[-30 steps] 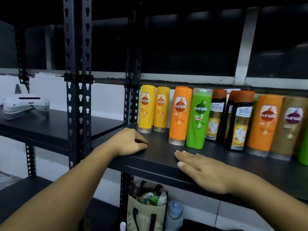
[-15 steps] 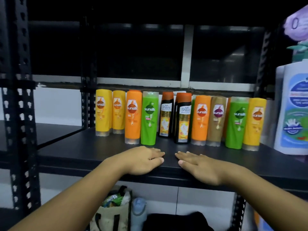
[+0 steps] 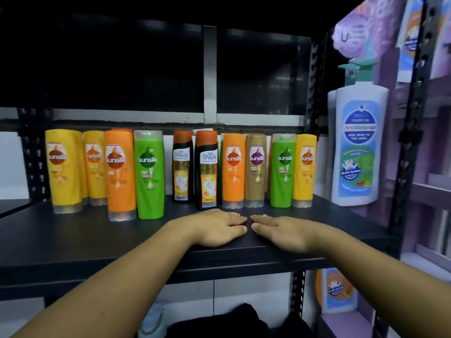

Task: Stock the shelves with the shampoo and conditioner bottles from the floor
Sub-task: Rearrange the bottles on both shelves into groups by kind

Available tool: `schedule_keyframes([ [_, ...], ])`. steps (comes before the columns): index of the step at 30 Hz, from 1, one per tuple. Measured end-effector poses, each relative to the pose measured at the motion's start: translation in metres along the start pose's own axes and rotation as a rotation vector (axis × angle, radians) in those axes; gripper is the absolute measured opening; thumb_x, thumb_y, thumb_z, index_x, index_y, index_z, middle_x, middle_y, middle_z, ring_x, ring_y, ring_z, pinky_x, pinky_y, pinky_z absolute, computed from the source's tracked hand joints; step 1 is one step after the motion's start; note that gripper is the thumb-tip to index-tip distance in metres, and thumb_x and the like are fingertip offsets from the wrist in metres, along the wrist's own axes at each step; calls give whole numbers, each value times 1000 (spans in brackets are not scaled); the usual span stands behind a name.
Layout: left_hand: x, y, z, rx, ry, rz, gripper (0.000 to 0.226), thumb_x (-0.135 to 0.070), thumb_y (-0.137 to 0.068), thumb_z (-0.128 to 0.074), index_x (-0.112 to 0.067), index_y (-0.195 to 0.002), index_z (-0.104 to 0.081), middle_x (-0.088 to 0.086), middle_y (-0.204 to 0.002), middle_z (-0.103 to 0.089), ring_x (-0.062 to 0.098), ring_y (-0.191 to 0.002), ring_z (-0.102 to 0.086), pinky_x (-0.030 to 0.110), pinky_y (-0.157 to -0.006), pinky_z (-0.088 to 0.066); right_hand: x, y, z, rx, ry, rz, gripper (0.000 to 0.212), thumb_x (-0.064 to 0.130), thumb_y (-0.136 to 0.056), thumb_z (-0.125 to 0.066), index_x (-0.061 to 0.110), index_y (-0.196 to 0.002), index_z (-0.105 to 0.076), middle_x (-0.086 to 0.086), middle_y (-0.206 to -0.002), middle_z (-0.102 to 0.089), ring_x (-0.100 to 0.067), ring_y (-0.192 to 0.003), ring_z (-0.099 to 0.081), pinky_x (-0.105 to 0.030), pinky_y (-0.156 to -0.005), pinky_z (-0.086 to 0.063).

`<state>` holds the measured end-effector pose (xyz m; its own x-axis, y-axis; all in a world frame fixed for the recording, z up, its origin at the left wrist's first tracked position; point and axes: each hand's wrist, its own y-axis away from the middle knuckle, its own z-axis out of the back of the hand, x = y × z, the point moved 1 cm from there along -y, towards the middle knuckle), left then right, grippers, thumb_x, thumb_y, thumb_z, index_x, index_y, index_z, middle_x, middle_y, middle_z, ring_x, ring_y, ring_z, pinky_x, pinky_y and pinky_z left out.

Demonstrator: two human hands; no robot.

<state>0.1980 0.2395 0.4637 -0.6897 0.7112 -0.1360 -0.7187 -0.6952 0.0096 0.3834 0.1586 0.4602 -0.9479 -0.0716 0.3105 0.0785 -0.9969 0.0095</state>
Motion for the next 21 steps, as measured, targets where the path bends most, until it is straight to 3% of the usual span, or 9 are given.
schedule_keyframes([
  [4,-19,-26,-1,24,-50,-43,61,-60,-105,-28,-36,-160,-25,-12,-168,-19,14,-155,-18,35,-125,-15,-24,-2,12,-197,-181,-55,47,42,-105,-48,30,-150,-47,11,-153,-47,-11,-141,-42,-23,-110,-28],
  [9,-20,-46,-8,-7,34,-64,61,-67,-100,-33,-45,-157,-28,-17,-167,-21,14,-154,-20,40,-125,-17,-80,-29,21,-597,-581,-263,26,32,-93,-66,25,-118,-69,0,-108,-71,-20,-98,-68,-40,-93,-56],
  [11,-16,-47,-11,-41,106,-48,61,-70,-97,-37,-48,-154,-33,-19,-165,-24,14,-153,-24,40,-125,-20,-94,-38,27,-744,-703,-351,29,28,-88,-69,20,-116,-67,-5,-105,-70,-26,-95,-67,-39,-82,-56],
  [13,-14,-48,-13,-54,128,-37,61,-71,-96,-38,-49,-153,-35,-19,-165,-26,14,-152,-26,41,-124,-21,-99,-43,32,-845,-734,-428,34,24,-89,-70,18,-121,-59,-7,-112,-63,-25,-97,-61,-32,-75,-46],
  [17,-14,-48,-14,-71,144,-24,59,-71,-96,-40,-49,-151,-39,-19,-164,-29,15,-150,-29,38,-124,-22,-107,-58,36,-919,-757,-445,61,17,-88,-76,10,-139,-41,-13,-125,-55,-27,-103,-56,-32,-82,-45],
  [21,-14,-47,-14,-84,160,-13,60,-72,-95,-42,-49,-150,-41,-17,-163,-32,15,-149,-32,38,-122,-25,-115,-70,33,-876,-842,-404,70,14,-93,-71,11,-149,-30,-8,-120,-52,-23,-102,-52,-37,-88,-48],
])
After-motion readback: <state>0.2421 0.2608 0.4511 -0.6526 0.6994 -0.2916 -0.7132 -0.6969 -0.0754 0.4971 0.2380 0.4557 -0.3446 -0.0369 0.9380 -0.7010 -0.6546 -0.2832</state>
